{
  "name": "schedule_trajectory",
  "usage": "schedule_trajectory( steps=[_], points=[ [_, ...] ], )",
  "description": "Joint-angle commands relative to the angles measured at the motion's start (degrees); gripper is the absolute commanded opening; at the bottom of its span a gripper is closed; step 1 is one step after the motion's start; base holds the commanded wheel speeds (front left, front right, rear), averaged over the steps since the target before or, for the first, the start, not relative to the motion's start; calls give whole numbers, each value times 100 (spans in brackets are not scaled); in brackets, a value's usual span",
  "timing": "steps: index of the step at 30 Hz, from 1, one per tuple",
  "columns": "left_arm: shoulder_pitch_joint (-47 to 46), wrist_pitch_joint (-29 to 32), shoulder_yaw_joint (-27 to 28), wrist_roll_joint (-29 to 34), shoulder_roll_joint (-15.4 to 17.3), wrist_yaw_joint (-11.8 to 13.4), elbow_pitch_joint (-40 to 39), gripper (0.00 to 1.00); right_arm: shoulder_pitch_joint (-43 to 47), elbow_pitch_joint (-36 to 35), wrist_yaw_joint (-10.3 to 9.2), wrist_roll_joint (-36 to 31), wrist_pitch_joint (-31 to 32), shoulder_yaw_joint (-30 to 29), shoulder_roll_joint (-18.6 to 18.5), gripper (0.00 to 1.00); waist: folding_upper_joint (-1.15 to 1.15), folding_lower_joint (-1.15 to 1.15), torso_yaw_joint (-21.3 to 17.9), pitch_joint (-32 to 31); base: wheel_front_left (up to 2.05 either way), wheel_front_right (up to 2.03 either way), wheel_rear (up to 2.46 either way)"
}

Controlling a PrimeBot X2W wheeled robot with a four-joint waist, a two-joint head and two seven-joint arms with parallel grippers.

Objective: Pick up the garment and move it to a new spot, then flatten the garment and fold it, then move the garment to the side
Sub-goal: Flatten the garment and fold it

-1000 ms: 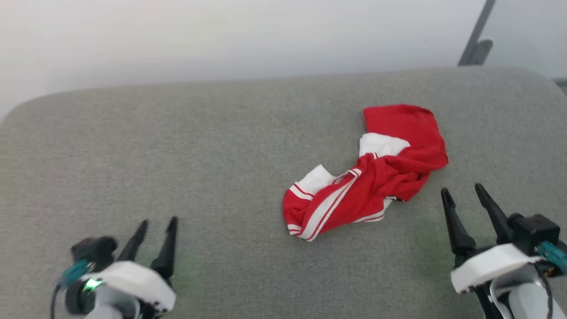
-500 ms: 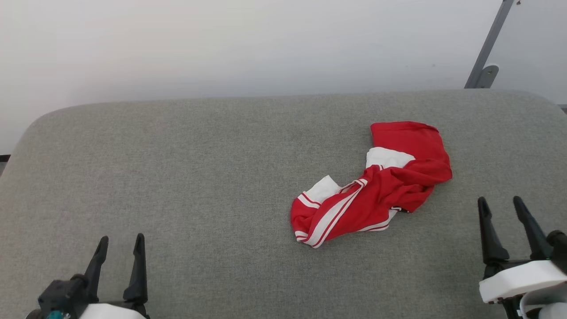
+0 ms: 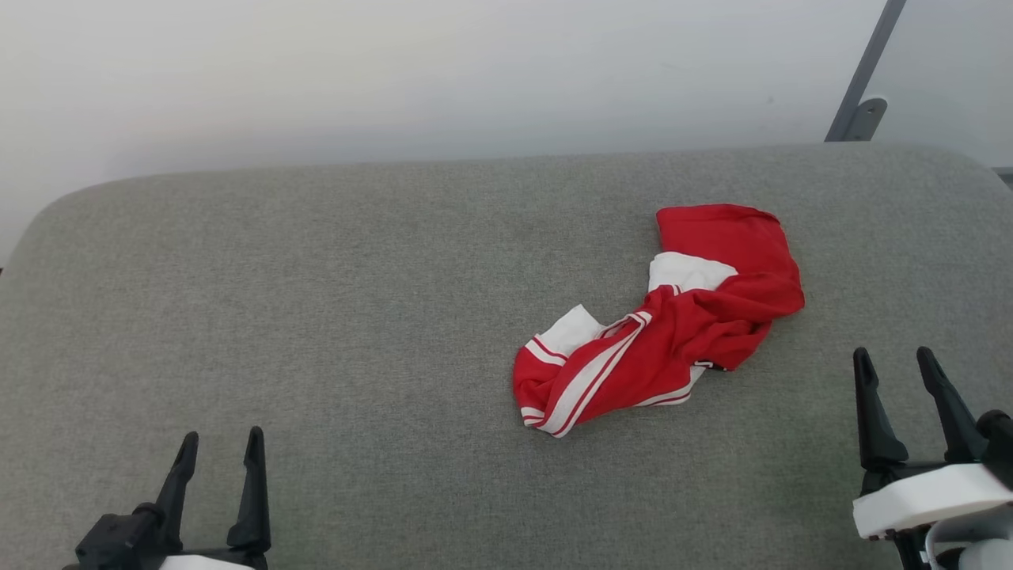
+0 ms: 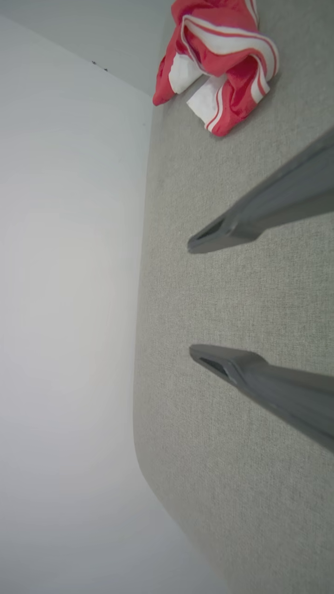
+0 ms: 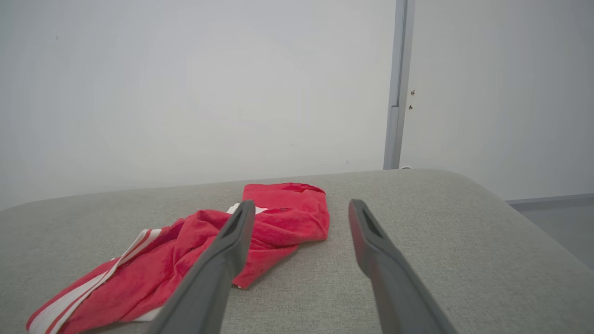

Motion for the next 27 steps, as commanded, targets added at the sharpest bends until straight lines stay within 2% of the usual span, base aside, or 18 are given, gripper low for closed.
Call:
schedule_trajectory(
  steps=[1, 4, 6, 10, 15, 18, 23, 27],
  points=[
    [-79, -12, 29, 37, -5, -37, -39, 100, -70, -21, -2, -2, -29, 52, 28, 100, 0, 0, -49, 46, 0, 0, 0],
    [-172, -12, -28, 40, 62, -71, -32, 100, -169, -5, -2, 20, -29, 100, 32, 100, 0, 0, -127, 116, 0, 0, 0],
    [-358, -13, -232, 90, 237, -95, 39, 100, -261, -5, -2, 46, -29, 148, 39, 100, 0, 0, -194, 201, 0, 0, 0],
    [-1194, 258, -1084, -16, 739, -114, 105, 100, -437, -40, -2, 96, -29, 231, 68, 100, 0, 0, -334, 411, 0, 0, 0],
    [-2594, 1529, -2540, -859, 1526, -105, 345, 100, -683, -18, -2, 144, -29, 351, 167, 100, 0, 0, -644, 751, 0, 0, 0],
    [-3448, 2461, -3330, -1724, 1813, -105, 576, 100, -853, 11, -2, 194, -29, 417, 252, 100, 0, 0, -898, 1020, 0, 0, 0],
    [-4753, 4025, -4357, -3149, 2052, -106, 1019, 100, -1117, 51, -2, 264, -29, 440, 418, 100, 0, 0, -1322, 1480, 0, 0, 0],
    [-5448, 4724, -4737, -3871, 2108, -107, 1558, 100, -1278, 88, -2, 300, -29, 434, 522, 100, 0, 0, -1649, 1728, 0, 0, 0]
  ],
)
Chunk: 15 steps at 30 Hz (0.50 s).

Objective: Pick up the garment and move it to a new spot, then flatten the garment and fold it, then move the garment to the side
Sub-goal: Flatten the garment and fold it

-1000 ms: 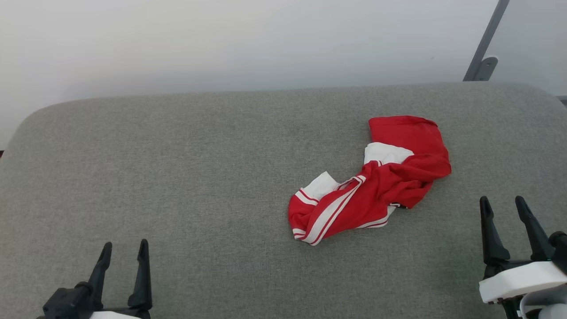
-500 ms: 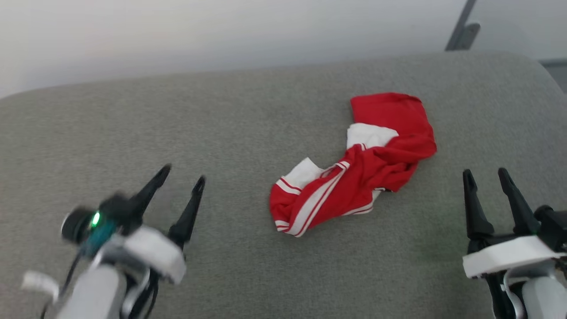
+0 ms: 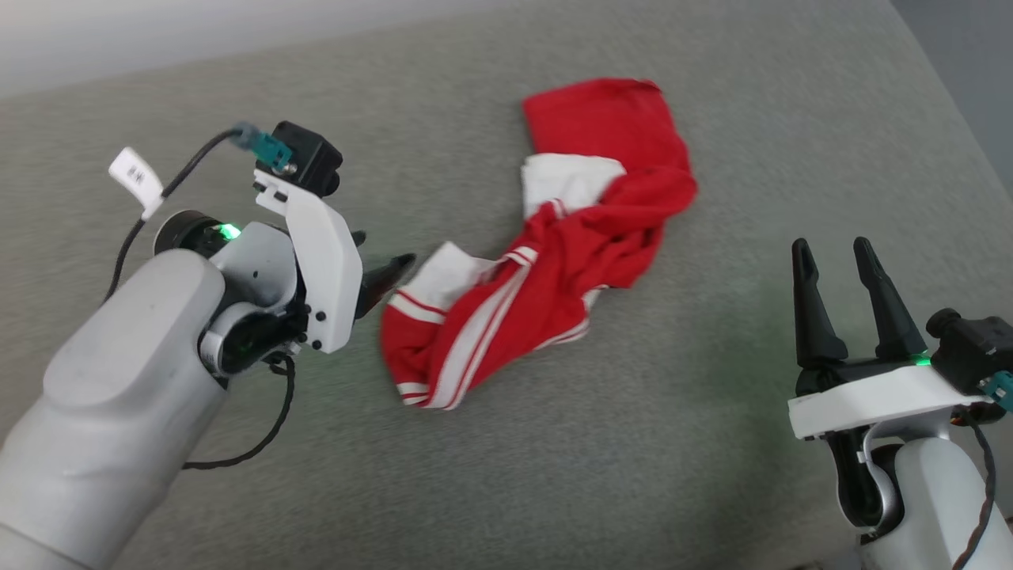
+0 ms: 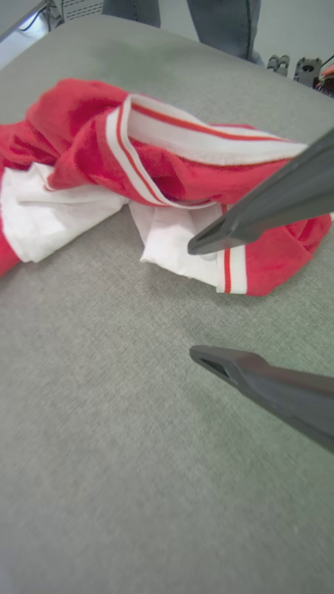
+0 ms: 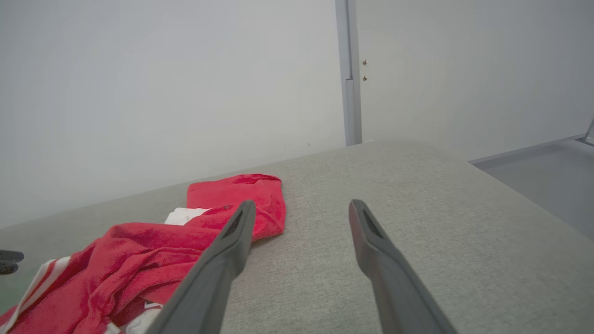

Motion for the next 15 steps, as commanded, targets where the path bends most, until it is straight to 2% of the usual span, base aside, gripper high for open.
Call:
schedule_trajectory(
  steps=[1, 6, 12, 13, 14, 15],
  points=[
    [-126, 237, -143, -169, -12, 6, 176, 100, -89, 16, -1, 18, -29, -37, 36, 100, 0, 0, -379, 321, 0, 0, 0],
    [-490, 842, -490, -728, 29, 6, 711, 100, -134, 52, -1, 46, -29, -56, 141, 100, 0, 0, -673, 413, 0, 0, 0],
    [-500, 1158, -702, -1453, 8, 6, 766, 100, -66, 63, -1, 30, -29, -88, 194, 100, 0, 0, -779, 399, 0, 0, 0],
    [-532, 1115, -709, -1512, 28, 6, 761, 56, -54, 64, 0, 22, -29, -100, 194, 100, 0, 0, -773, 393, 0, 0, 0],
    [-583, 1057, -741, -1532, 39, 6, 725, 25, -51, 68, -1, 13, -28, -115, 193, 100, 0, 0, -757, 386, 0, 0, 0],
    [-625, 961, -755, -1544, 47, 6, 729, 0, -49, 72, 0, 4, -28, -133, 192, 100, 0, 0, -728, 368, 0, 0, 0]
  ],
)
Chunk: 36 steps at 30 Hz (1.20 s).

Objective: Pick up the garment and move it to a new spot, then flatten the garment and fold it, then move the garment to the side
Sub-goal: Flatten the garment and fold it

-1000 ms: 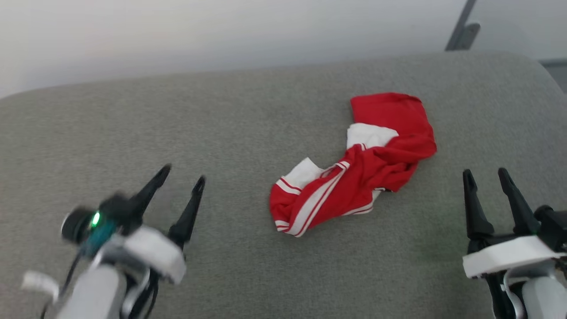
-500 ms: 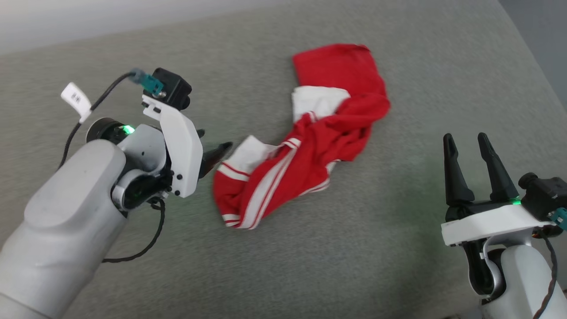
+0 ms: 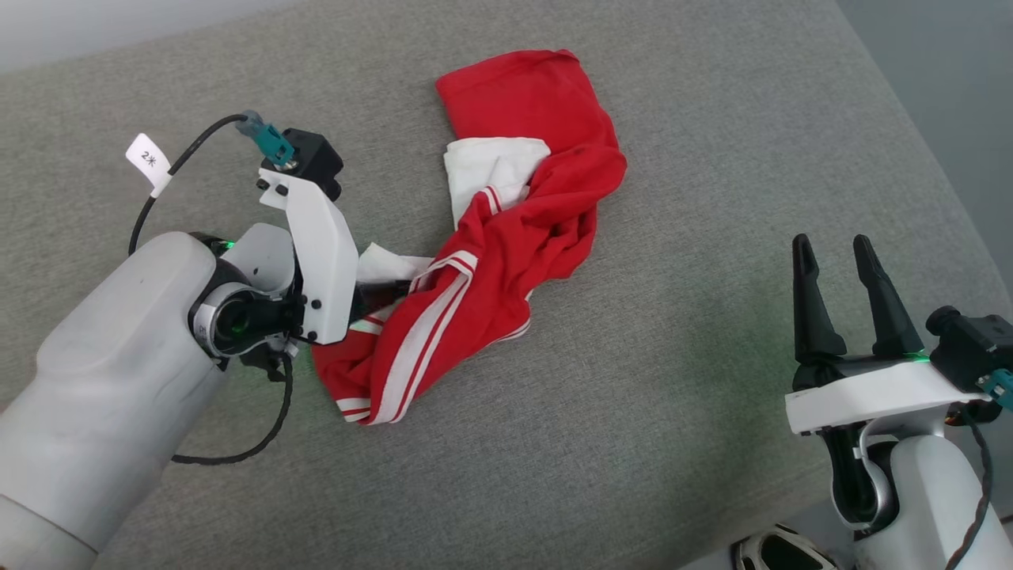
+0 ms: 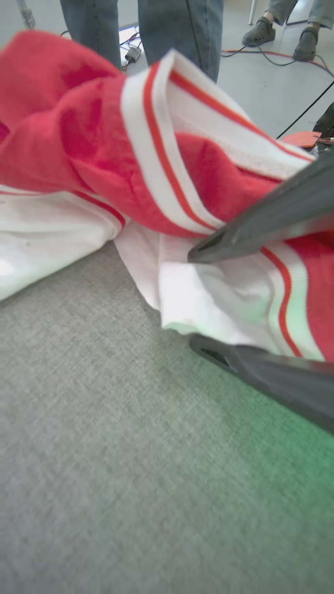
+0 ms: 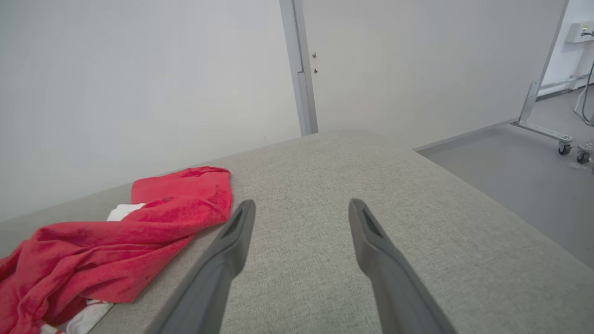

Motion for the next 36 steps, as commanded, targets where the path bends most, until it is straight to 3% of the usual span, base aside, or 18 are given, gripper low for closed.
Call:
schedule_trajectory(
  steps=[1, 6, 11, 18, 19, 23, 31, 32, 33, 34, 35, 36],
  points=[
    [-115, -189, -53, -19, 7, 6, -3, 0, 36, -10, -2, -16, -29, -17, 8, 100, 0, 0, 72, -32, 0, 0, 0],
    [-231, -791, -71, 25, 24, 6, 77, 0, 64, -30, -2, -47, -28, -28, -45, 100, 0, 0, 317, -135, 0, 0, 0],
    [-302, -1422, 32, -146, 249, 6, 120, 0, 92, -28, -2, -78, -29, 12, -102, 100, 0, 0, 698, -347, 0, 0, 0],
    [-29, -2260, 156, 43, 956, 8, 355, 0, 229, -13, -2, -139, -29, 47, -154, 100, 0, 0, 1122, -635, 0, 0, 0],
    [106, -2415, 216, -9, 1134, 36, 516, 0, 263, -12, -1, -139, -29, 36, -162, 100, 0, 0, 1206, -687, 0, 0, 0],
    [415, -2610, 143, 159, 1346, 328, 776, 0, 336, -20, -2, -137, -29, 30, -209, 100, 0, 0, 1312, -731, 0, 0, 0],
    [852, -3402, 171, 290, 1132, 698, 1560, 1, 281, -45, -2, -140, -29, 123, -335, 100, 0, 0, 1291, -651, 0, 0, 0],
    [877, -3578, 196, 323, 1070, 702, 1686, 22, 269, -48, -2, -137, -29, 130, -361, 100, 0, 0, 1275, -640, 0, 0, 0],
    [899, -3713, 193, 349, 1007, 703, 1818, 33, 263, -47, -1, -137, -29, 132, -390, 100, 0, 0, 1262, -639, 0, 0, 0],
    [914, -3840, 160, 404, 944, 671, 1925, 38, 267, -44, -2, -133, -29, 128, -426, 100, 0, 0, 1258, -643, 0, 0, 0],
    [909, -3986, 147, 421, 888, 657, 2032, 55, 277, -40, -2, -135, -29, 126, -467, 100, 0, 0, 1264, -651, 0, 0, 0],
    [892, -4124, 151, 440, 810, 655, 2133, 87, 291, -37, -2, -140, -29, 126, -508, 100, 0, 0, 1284, -667, 0, 0, 0]
  ],
)
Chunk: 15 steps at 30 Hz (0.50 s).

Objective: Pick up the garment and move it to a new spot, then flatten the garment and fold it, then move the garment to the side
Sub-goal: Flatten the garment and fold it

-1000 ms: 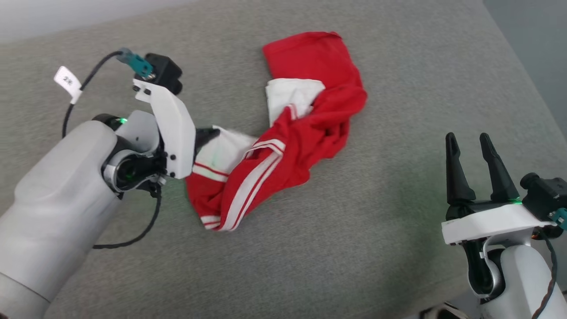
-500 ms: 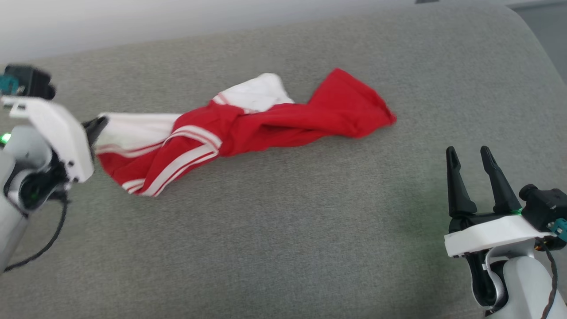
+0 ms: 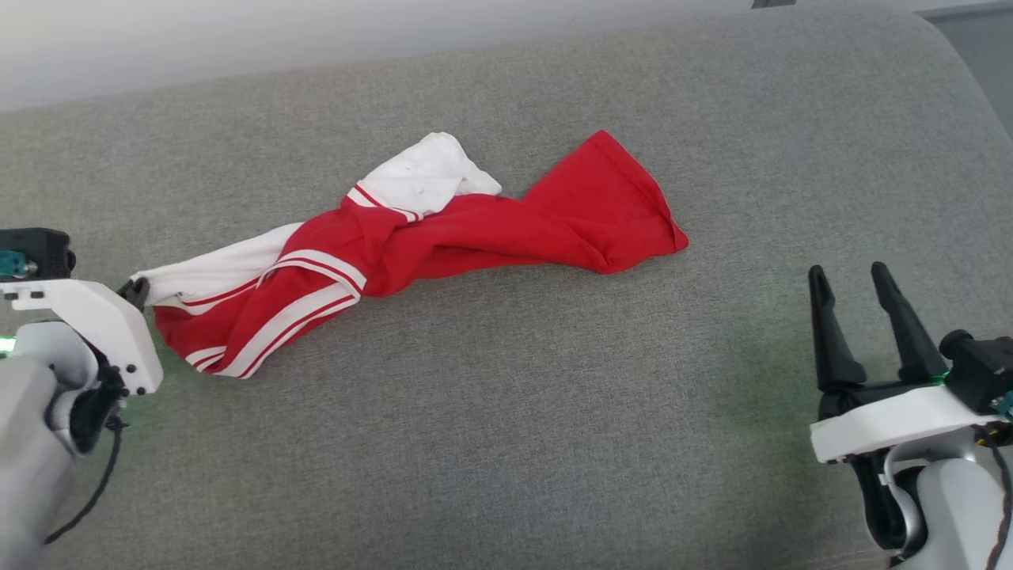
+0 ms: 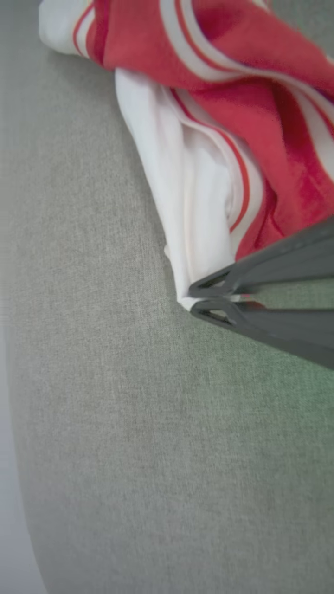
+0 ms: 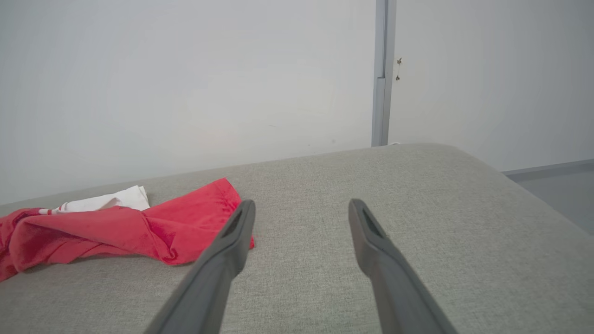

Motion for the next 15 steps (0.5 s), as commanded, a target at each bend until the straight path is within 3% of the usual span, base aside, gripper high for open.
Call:
schedule_trajectory(
  steps=[1, 11, 15],
  points=[
    [10, -264, 21, 29, -132, -49, 168, 100, -1, -12, -1, -33, -29, 15, -104, 100, 0, 0, 54, -42, 0, 0, 0],
    [173, -1605, 252, 70, -975, -238, 475, 100, -134, 183, -1, 17, -22, 628, -827, 100, 0, 0, 912, -348, 0, 0, 0],
    [325, -1709, 566, 228, -1235, -94, 193, 100, -320, 291, -1, 153, 156, 984, -1121, 100, 0, 0, 1320, -424, 0, 0, 0]
  ],
)
